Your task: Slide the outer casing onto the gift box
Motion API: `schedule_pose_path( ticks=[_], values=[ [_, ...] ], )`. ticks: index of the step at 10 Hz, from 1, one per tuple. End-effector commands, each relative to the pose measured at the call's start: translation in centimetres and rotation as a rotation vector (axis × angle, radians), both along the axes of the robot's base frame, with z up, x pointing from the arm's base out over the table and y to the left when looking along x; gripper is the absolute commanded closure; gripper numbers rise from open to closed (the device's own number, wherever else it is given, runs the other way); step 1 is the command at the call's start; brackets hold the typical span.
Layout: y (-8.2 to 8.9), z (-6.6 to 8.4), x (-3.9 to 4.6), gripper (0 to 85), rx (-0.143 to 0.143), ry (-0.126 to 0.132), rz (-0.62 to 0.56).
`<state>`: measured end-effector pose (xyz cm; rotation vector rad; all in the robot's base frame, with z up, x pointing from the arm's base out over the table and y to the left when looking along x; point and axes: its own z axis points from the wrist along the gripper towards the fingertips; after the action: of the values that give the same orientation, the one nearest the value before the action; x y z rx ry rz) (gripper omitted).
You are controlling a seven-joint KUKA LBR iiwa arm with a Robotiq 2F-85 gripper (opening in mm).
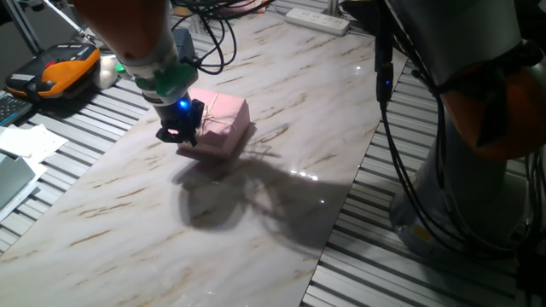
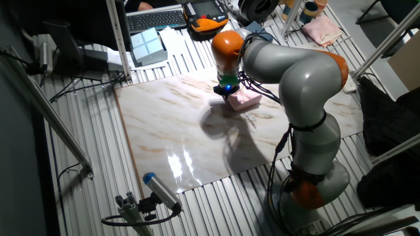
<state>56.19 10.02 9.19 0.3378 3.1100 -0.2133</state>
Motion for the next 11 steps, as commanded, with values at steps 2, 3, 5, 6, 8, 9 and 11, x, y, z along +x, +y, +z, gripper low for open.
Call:
schedule_pose_path(
  ticks=[2,3,5,6,8,9,11],
  values=[
    [0.1,-1.3,0.12,85.0,-0.053,-0.033,-0.006],
    [0.1,-1.4,0.26,85.0,-0.070,-0.027,0.004],
    [-0.5,-0.5,0.41,85.0,-0.072,-0.009,0.031],
    [-0.7,-0.4,0.46,85.0,-0.072,-0.010,0.034],
    [-1.0,-0.5,0.56,85.0,-0.074,-0.011,0.037],
    [-1.2,-0.6,0.60,85.0,-0.073,-0.012,0.040],
    [-1.7,-0.5,0.70,85.0,-0.062,-0.007,0.053]
  ],
)
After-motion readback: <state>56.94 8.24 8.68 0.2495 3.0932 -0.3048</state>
